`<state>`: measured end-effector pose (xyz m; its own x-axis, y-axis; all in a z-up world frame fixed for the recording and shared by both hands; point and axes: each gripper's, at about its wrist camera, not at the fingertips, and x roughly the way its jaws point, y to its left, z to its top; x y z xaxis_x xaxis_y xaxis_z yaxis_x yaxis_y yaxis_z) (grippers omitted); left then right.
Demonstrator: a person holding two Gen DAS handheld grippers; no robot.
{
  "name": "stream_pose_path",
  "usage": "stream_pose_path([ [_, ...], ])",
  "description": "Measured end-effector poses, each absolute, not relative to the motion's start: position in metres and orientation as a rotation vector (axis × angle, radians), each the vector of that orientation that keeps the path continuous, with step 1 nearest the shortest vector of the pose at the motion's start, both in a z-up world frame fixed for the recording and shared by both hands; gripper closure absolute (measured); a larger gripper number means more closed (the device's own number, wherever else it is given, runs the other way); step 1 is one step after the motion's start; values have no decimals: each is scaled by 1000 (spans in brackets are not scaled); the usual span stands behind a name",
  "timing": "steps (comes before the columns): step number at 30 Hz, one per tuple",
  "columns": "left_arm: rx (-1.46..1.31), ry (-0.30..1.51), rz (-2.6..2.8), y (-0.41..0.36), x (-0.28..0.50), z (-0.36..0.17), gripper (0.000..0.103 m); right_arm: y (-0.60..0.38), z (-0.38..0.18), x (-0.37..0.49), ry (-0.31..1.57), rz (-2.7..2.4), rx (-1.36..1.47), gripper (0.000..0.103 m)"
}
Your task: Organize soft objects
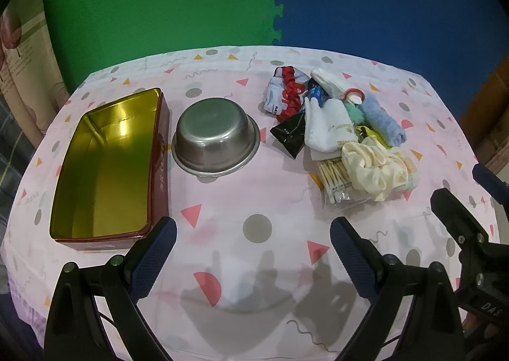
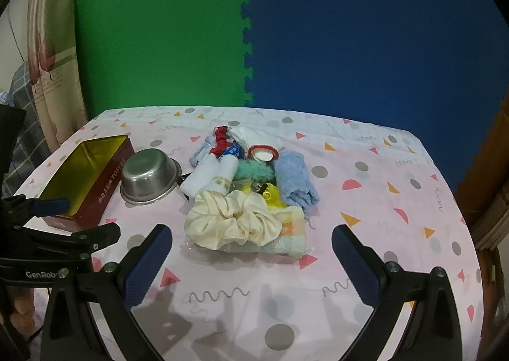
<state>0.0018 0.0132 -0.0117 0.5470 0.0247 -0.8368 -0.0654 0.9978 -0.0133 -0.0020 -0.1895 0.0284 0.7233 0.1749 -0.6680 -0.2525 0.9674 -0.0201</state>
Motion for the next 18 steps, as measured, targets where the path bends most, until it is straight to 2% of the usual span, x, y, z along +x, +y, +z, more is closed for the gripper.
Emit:
stream_pose_path([
  [18,-41,996,59,13,2,-17,7,-184,26,-3,726,247,-118,0],
])
